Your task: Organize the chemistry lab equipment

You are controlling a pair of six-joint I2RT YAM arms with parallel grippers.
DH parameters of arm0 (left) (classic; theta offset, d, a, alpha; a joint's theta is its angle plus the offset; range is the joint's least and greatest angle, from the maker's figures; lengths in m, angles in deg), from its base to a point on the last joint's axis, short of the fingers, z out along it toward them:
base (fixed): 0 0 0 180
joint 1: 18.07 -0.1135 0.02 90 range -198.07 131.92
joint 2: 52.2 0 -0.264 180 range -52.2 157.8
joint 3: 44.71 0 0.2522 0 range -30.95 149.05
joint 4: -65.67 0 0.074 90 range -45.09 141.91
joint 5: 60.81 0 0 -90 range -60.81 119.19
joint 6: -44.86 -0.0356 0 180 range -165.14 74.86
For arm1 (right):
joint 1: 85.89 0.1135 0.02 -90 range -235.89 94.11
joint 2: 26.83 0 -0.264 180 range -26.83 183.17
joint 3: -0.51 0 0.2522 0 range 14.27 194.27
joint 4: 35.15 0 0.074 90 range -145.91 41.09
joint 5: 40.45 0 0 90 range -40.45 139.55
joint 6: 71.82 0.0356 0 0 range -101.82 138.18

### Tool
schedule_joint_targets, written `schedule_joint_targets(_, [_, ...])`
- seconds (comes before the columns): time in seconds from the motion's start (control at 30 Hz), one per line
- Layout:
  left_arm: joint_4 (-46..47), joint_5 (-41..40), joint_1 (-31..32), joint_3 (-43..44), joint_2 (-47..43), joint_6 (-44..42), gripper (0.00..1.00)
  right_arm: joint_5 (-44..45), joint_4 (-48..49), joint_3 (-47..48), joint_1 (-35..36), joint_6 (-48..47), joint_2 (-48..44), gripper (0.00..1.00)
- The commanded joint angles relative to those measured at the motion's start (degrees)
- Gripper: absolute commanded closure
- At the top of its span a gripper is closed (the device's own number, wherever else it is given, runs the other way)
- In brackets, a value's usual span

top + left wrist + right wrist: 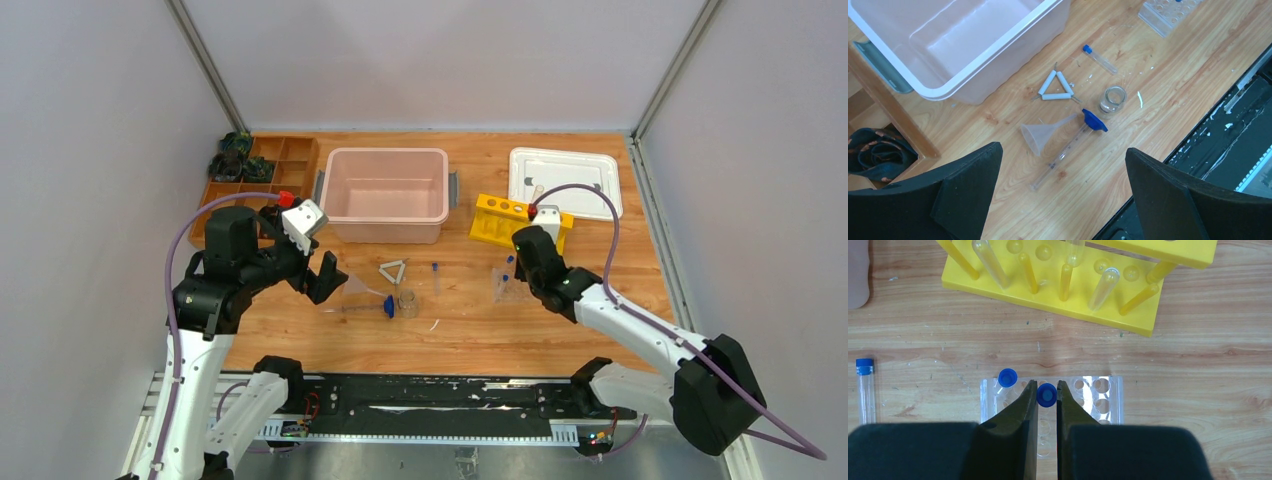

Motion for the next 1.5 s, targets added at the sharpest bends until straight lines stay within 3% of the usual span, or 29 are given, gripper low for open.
schedule_joint_targets(0.0, [0.2,0.0,0.1,0.4,-0.4,-0.5,0.0,0.1,-2.2,-2.2,-0.8,0.8,-0.8,1.0])
schedule_joint_targets(0.7, [0.2,-0.2,0.1,0.6,-0.3,-0.4,0.0,-0.6,-3.1,-4.6,-0.9,1.4,-6.5,1.0])
schedule_joint_targets(0.9, [0.2,-0.2,0.1,0.6,-0.4,-0.3,0.0,-4.8,0.9,-6.6,-0.9,1.3,-7.6,1.0])
schedule_joint_targets(1.47, [0.2,-0.4,0.1,1.2,-0.3,-0.6,0.0,-5.9,2.2,-6.0,-0.9,0.1,-2.8,1.0])
